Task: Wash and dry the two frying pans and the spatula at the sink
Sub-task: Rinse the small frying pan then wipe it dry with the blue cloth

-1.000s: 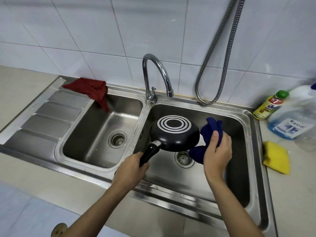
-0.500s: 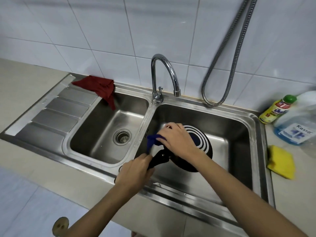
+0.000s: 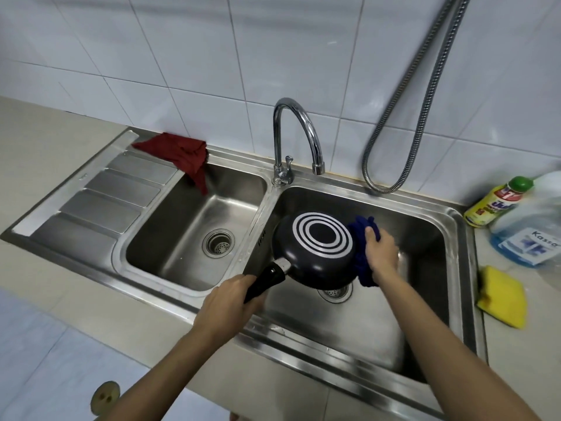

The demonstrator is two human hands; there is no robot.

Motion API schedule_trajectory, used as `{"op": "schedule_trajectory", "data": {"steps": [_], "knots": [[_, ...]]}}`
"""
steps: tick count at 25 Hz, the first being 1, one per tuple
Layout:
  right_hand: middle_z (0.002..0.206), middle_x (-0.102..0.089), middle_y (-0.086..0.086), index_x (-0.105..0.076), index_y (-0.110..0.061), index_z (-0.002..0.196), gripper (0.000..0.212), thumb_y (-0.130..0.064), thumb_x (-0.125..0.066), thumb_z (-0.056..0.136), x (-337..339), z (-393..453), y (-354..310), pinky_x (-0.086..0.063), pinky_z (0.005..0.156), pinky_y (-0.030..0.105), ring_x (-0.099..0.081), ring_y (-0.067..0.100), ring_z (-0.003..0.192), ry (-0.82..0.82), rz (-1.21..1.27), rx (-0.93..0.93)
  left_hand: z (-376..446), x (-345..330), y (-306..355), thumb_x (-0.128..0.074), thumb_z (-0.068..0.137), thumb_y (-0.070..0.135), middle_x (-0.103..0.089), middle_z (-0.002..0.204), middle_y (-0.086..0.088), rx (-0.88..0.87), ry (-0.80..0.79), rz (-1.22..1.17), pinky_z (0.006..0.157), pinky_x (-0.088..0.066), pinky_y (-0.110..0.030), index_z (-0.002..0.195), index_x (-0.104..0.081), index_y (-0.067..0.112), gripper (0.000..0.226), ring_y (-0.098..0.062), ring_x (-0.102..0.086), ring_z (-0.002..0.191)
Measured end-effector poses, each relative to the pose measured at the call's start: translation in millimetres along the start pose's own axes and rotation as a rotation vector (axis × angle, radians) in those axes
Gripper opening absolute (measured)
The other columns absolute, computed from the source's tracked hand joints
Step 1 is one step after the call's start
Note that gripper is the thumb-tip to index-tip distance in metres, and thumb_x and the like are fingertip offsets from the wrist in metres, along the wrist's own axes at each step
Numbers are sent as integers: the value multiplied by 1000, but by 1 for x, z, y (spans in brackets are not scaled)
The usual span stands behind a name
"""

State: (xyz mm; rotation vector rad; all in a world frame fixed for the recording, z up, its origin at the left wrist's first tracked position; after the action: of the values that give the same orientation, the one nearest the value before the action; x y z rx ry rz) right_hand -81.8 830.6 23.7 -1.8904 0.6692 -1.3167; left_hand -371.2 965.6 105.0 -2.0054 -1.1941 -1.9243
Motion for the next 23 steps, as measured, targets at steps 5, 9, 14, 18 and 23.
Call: {"op": "schedule_trajectory", "data": {"steps": [5, 9, 14, 18, 23], "knots": [[101, -68, 7, -65, -8, 107, 30, -28, -45, 97, -11, -80, -27, -42, 84, 27, -60, 23, 93, 145, 34, 473, 19, -4, 11, -57, 90, 32, -59, 91, 2, 3, -29, 88, 64, -38, -29, 97, -59, 19, 15, -22, -61, 83], [113, -66, 0, -66, -14, 116, 34, -26, -44, 93, -35, -106, -47, -42, 95, 25, -58, 19, 104, 14, -235, 837, 18, -14, 14, -55, 90, 32, -59, 92, 2, 5, -90, 144, 65, -40, -30, 95, -58, 18, 15, -23, -63, 84], [107, -70, -2, -68, -16, 111, 34, -31, -45, 90, -55, -105, -93, -48, 93, 29, -59, 19, 102, -193, -457, 1283, 18, -5, 28, -52, 93, 32, -61, 107, 1, -85, -30, 228, 67, -39, -29, 116, -54, 22, 25, -23, -64, 92], [100, -68, -2, -65, -22, 104, 29, -41, -45, 96, -78, -59, -109, -48, 82, 36, -61, 22, 95, -536, -577, 1084, 16, -12, 19, -54, 90, 37, -59, 92, 4, 2, -80, 87, 65, -45, -34, 97, -57, 23, 16, -22, -63, 83], [103, -68, 11, -61, -13, 107, 28, -36, -46, 98, -65, 9, -61, -44, 79, 38, -61, 32, 98, -343, -346, 546, 5, -1, -1, -55, 89, 37, -59, 94, 9, 11, -68, 68, 62, -41, -26, 99, -58, 28, 14, -15, -61, 80]]}}
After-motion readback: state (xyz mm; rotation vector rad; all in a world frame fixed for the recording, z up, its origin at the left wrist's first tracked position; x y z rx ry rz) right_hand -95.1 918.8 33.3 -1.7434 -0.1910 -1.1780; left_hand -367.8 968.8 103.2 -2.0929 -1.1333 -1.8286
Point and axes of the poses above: each hand's wrist, its own z-axis towards the middle knuckle, its own x-axis out of the back of the hand, y = z × x, the point moved 5 cm from there along z, towards the middle knuckle
